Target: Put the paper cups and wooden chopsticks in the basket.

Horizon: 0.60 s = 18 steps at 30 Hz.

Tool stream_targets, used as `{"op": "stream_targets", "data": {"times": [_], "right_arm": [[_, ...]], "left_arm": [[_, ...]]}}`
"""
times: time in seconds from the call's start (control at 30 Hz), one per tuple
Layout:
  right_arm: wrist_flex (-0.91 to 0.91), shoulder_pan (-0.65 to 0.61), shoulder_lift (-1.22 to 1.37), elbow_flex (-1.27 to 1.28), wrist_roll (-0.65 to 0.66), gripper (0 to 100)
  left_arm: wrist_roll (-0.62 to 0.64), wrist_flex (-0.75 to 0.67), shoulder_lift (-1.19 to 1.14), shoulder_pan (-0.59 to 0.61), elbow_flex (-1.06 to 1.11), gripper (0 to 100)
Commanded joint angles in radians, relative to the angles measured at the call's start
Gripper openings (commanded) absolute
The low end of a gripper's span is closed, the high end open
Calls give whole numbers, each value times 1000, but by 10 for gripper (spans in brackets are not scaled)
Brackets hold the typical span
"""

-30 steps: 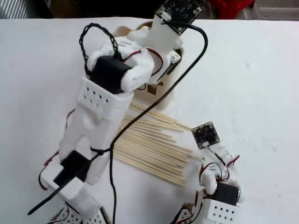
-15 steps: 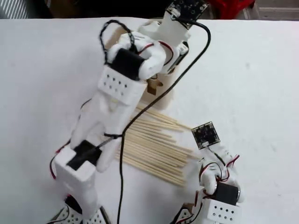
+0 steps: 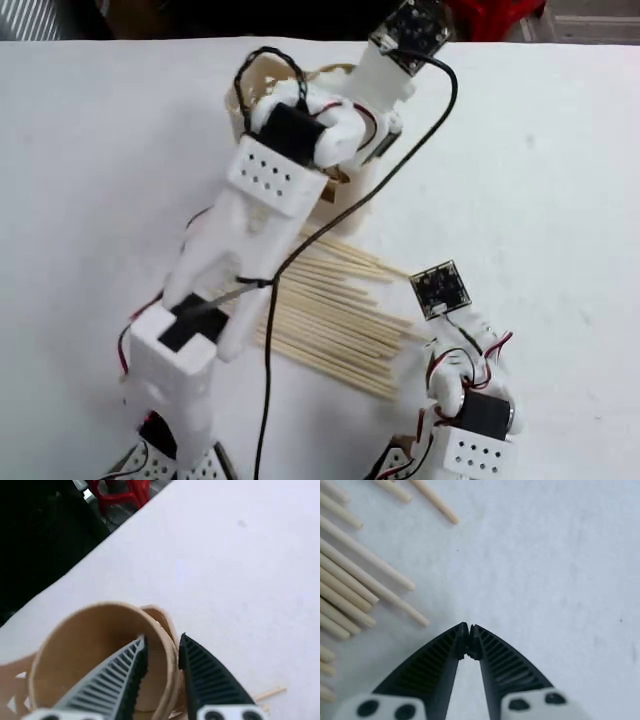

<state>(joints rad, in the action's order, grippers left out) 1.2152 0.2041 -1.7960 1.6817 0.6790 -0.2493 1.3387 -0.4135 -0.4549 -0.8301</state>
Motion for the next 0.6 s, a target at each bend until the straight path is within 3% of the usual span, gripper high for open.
{"op": "stream_targets", "data": {"times": [0.0,0.47,0.57], "right_arm": [[-18,-10,-7,8,8,18],[-18,-10,-7,8,8,18],[-18,-10,-7,8,8,18]], "left_arm": [[-8,37,-45,10,-15,124],[-8,29,-133,-2,-9,119],[-3,11,-173,-30,-32,77]]}}
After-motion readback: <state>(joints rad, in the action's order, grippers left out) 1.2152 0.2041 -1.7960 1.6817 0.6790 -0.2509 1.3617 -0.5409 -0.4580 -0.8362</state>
